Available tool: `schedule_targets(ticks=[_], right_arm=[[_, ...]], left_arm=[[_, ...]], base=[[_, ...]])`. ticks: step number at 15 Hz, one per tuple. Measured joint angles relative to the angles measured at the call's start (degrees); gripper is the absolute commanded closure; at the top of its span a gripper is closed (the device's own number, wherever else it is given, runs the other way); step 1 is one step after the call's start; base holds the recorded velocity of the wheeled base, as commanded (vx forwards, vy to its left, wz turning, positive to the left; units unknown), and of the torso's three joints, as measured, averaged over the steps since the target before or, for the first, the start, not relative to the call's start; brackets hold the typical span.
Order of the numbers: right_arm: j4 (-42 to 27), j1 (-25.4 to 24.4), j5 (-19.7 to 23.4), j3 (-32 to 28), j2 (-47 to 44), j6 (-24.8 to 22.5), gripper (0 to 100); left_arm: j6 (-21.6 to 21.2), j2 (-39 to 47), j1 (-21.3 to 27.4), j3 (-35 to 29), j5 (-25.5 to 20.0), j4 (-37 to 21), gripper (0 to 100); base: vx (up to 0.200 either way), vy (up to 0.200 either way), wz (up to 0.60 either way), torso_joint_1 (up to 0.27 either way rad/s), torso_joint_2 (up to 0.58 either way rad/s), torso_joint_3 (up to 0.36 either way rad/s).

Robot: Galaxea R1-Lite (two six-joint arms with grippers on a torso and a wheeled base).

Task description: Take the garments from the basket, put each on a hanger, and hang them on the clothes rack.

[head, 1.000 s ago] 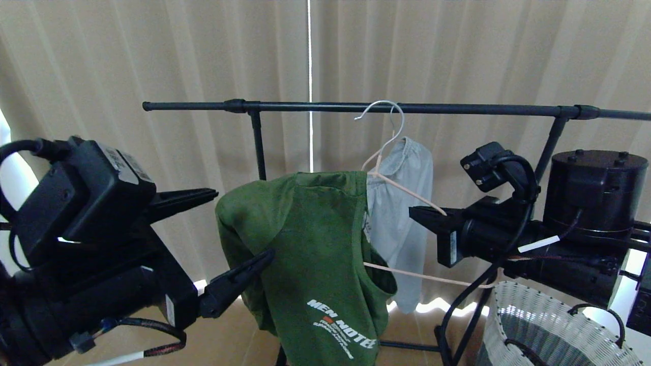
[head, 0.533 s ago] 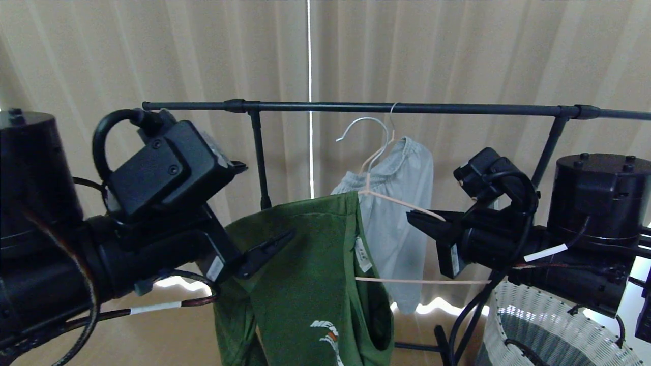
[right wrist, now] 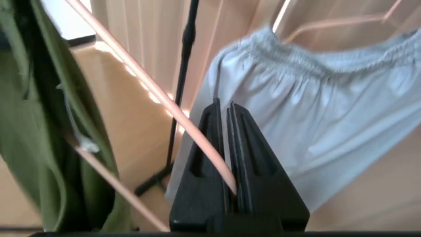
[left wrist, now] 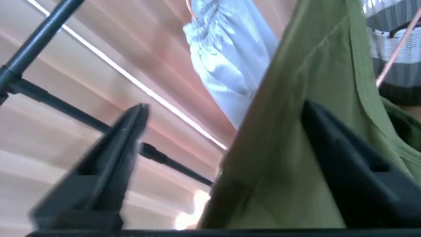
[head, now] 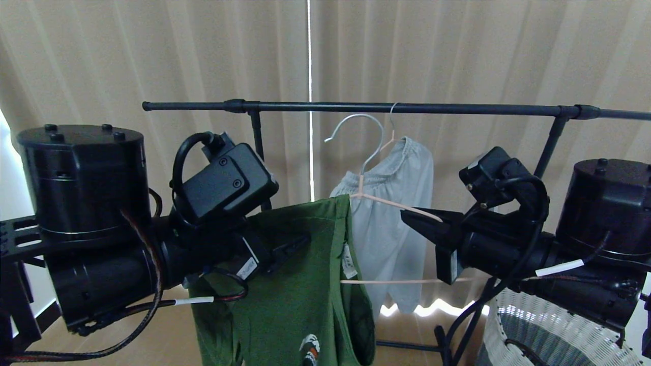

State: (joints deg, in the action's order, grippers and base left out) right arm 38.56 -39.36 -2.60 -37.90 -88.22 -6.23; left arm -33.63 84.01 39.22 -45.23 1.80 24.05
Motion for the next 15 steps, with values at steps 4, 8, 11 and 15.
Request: schedule_targets(ticks=[4, 8, 11, 15], right_arm=[[0.2, -0.2, 0.1, 0.4, 0.1, 0.0, 100], [0.6, -0.3, 0.1, 0.4, 0.1, 0.0, 100], [0.6, -0.2, 0.2, 0.2, 0.1, 0.1, 100], [0.9, -0.2, 0.3, 0.0, 0.0, 0.3, 0]], left_arm=[[-0.2, 0.4, 0.0, 0.1, 0.0, 0.1, 100], [-0.2, 0.3, 0.0, 0.7, 0.1, 0.3, 100], [-0.2, 0.1, -0.2, 2.6, 0.3, 3.5, 100], [-0.1, 0.1, -0.5, 3.1, 1.7, 3.9, 100]], base=[[0.0, 0.0, 0.0, 0.0, 0.0, 0.0], [0.0, 0.0, 0.0, 0.0, 0.0, 0.0], [0.0, 0.0, 0.0, 0.0, 0.0, 0.0], [0.0, 0.0, 0.0, 0.0, 0.0, 0.0]])
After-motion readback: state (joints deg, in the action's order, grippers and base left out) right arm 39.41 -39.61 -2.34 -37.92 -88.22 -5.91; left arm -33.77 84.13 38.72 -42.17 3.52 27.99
